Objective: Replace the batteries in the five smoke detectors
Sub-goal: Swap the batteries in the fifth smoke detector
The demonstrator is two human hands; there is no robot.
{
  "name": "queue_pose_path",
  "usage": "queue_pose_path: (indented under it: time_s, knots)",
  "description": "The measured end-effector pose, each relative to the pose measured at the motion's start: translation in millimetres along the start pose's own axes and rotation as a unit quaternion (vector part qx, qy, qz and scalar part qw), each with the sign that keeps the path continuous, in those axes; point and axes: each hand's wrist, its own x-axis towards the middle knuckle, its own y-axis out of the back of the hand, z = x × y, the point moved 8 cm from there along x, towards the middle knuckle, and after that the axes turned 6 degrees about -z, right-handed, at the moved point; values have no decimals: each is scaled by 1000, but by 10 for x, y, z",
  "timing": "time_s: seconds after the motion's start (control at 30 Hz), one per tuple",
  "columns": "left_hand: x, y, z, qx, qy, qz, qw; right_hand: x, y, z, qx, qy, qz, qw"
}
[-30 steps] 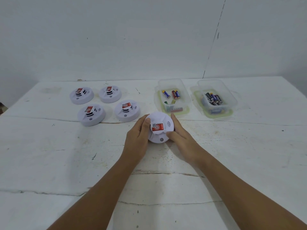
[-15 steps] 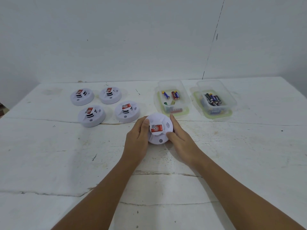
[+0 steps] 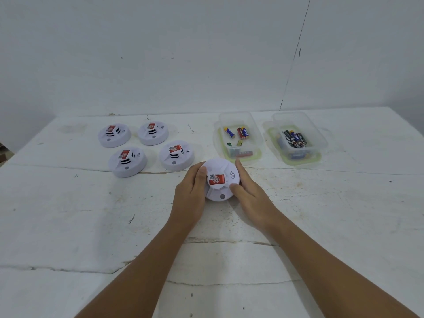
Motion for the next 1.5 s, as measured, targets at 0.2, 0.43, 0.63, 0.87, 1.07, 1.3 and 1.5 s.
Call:
queue_pose_path:
  time_s: [0.2, 0.43, 0.63, 0.87, 1.07, 1.3, 1.5]
  knots:
    - [1, -1, -4, 1, 5, 0, 1000, 21, -13, 4, -5, 12, 1, 1000]
    - [13, -12, -8, 17, 7, -2, 1000, 9, -6, 20, -5, 2, 0, 1000]
    - [18, -15, -14, 14, 4, -3, 1000, 25, -14, 11, -3, 2, -1, 1000]
    - [9, -16, -3, 11, 11, -6, 1000, 10, -3, 9, 2, -5, -2, 1000]
    - [2, -11, 8, 6, 11, -6, 1000, 7, -4, 6, 8, -2, 0, 1000]
    - [9, -22, 0, 2, 13, -8, 1000, -2, 1, -11, 10, -1, 0, 1000]
    - [4, -18, -2, 8, 9, -9, 1000, 0, -6, -4, 5, -3, -2, 1000]
